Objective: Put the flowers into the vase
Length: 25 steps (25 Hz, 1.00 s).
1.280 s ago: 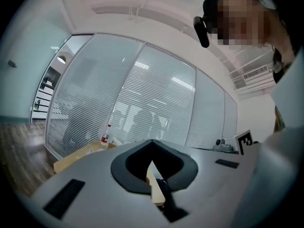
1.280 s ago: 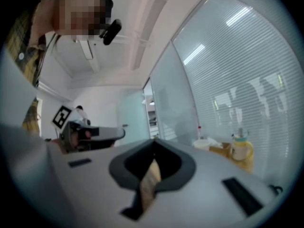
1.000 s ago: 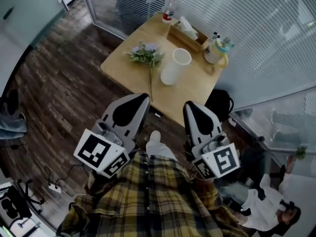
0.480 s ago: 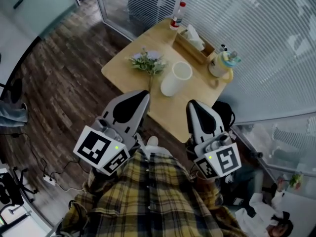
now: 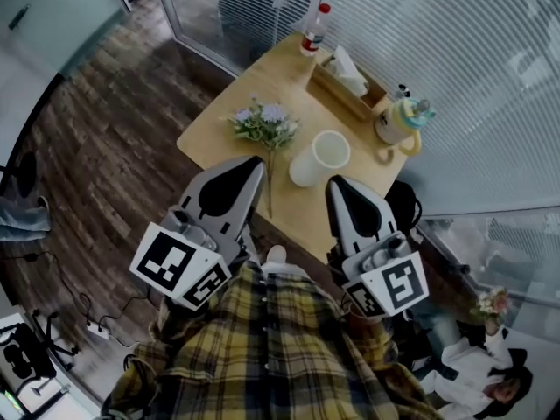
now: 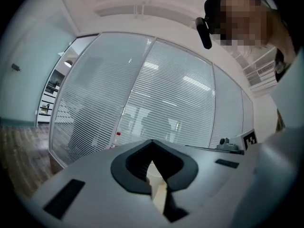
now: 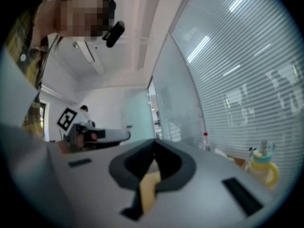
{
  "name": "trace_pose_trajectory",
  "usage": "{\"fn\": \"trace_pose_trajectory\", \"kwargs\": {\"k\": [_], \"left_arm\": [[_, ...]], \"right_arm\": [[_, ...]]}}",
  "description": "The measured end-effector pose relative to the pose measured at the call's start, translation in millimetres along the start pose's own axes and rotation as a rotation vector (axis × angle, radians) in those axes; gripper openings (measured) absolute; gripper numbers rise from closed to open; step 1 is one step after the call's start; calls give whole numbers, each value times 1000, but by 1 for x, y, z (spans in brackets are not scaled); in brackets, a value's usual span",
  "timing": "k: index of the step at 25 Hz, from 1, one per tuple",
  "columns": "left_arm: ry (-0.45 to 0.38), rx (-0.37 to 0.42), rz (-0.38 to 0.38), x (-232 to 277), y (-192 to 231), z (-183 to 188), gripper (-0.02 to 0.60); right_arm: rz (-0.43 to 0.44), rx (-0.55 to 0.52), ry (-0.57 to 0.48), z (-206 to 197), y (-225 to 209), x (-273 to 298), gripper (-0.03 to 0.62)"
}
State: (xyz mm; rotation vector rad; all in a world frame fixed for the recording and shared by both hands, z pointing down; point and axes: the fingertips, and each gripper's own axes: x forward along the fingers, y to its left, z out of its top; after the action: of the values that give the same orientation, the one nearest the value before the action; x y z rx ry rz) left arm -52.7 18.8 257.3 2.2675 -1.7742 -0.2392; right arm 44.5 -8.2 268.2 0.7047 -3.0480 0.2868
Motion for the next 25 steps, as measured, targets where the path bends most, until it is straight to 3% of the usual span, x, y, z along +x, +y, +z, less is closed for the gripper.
{"fn": "trace_pose_trajectory", "kwargs": {"k": [7,14,18,25], "left_arm": [[34,7,-98,43,54,24,9],[99,2,-261,90,92,37,9],[151,-17,-360,110,101,31,8],[257,-45,-452,134,98,0,9]], "right_arm": [[-95,9,-12,11,-16,50,13],[-277,26,-21,15,-38,86,12],[-389,33,-29,15,-45,92,13],[-519,55,-24,3,-60,81,12]]}}
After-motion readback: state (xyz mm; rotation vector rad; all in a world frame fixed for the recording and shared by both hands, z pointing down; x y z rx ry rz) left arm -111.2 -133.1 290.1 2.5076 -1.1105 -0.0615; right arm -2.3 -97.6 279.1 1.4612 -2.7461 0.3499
